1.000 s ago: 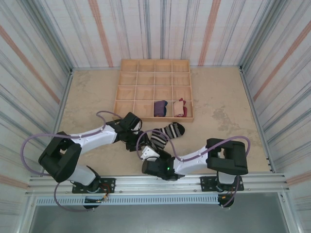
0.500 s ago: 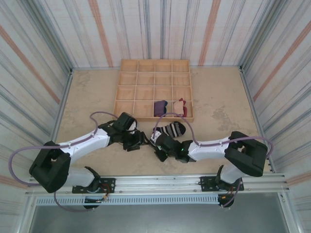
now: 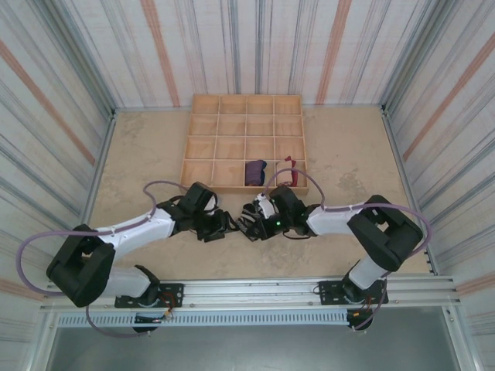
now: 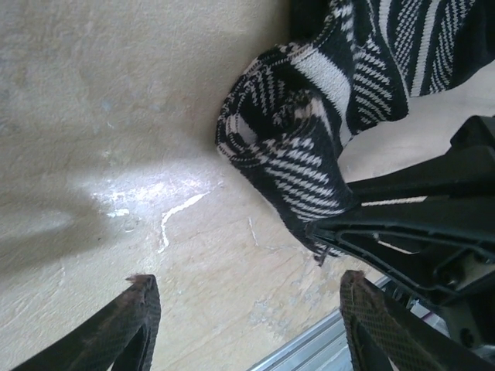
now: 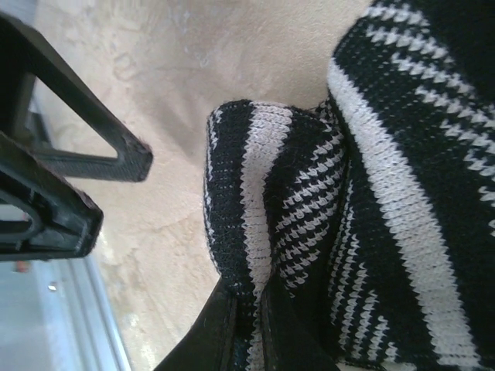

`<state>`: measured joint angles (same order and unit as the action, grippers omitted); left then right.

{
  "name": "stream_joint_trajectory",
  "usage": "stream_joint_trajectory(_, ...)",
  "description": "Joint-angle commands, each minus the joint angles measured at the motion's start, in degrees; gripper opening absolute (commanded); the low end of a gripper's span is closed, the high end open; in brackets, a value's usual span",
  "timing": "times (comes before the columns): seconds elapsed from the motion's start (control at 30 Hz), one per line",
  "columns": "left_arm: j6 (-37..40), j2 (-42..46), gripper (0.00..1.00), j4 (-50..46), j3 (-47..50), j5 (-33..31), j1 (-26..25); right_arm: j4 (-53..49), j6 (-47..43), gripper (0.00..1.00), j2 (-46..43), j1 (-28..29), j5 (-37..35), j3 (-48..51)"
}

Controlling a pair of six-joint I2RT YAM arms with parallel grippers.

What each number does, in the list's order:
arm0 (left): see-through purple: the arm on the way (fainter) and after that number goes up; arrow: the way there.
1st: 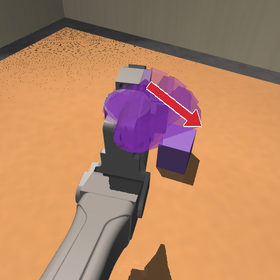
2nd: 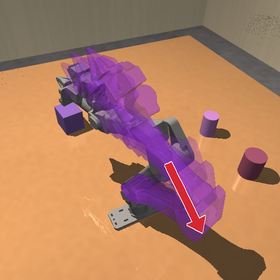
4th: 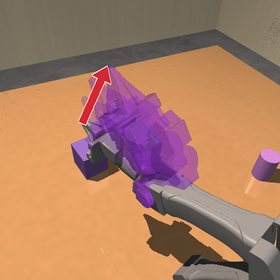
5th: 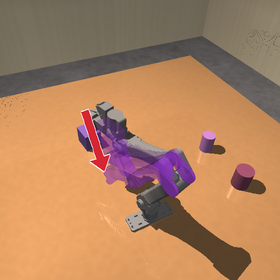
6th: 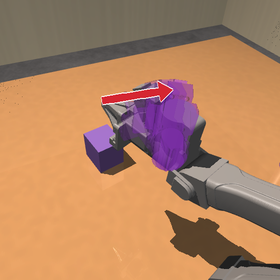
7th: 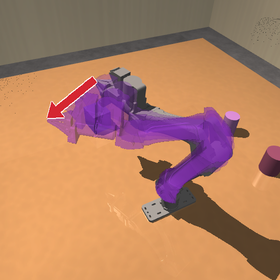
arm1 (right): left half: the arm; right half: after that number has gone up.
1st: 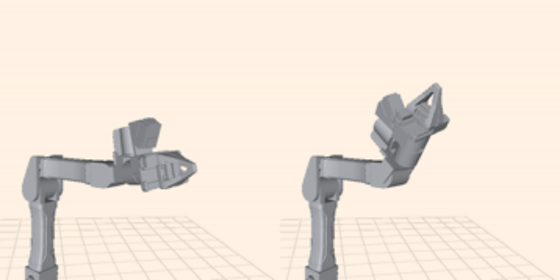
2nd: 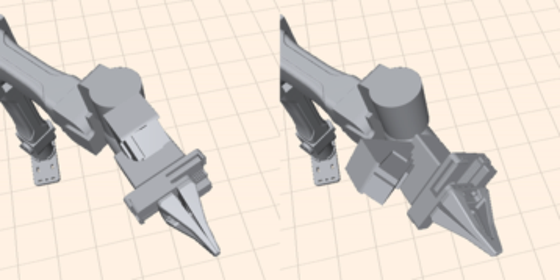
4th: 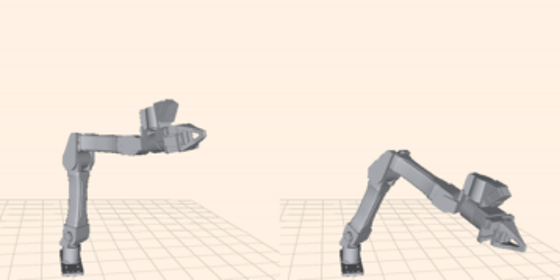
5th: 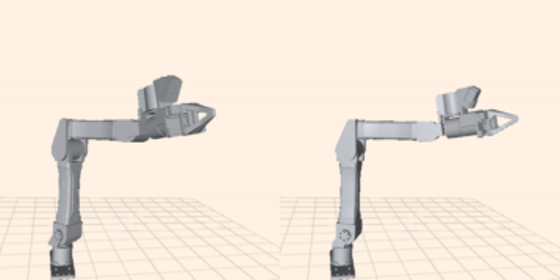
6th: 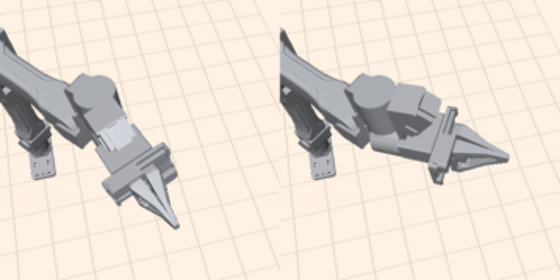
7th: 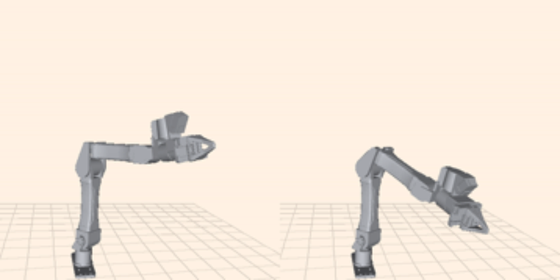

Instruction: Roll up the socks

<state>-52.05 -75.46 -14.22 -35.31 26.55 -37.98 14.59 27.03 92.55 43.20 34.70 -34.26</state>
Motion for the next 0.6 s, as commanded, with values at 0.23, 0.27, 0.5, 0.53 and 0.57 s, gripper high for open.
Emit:
stream_joint_trajectory(0.23,-1.7,-0.3,0.61,9.5,1.6,-4.9,-0.3,8.5,14.0,0.00,10.6,-6.8,11.7,-0.2)
stream_joint_trajectory(0.27,-1.6,-0.7,0.60,9.9,1.4,-5.2,-0.3,10.4,15.2,0.00,11.1,-7.2,12.2,0.3)
stream_joint_trajectory(0.5,-1.2,-5.8,0.52,13.3,-0.4,-6.9,-0.3,16.7,21.8,0.00,14.7,-10.1,13.2,1.7)
stream_joint_trajectory(0.53,-1.5,-6.9,0.52,14.0,-0.7,-6.9,-0.3,18.3,23.0,0.00,15.5,-10.7,13.6,2.1)
stream_joint_trajectory(0.57,-1.6,-7.6,0.52,14.7,-0.9,-7.0,-0.3,19.8,23.9,0.00,16.3,-11.2,14.0,2.3)
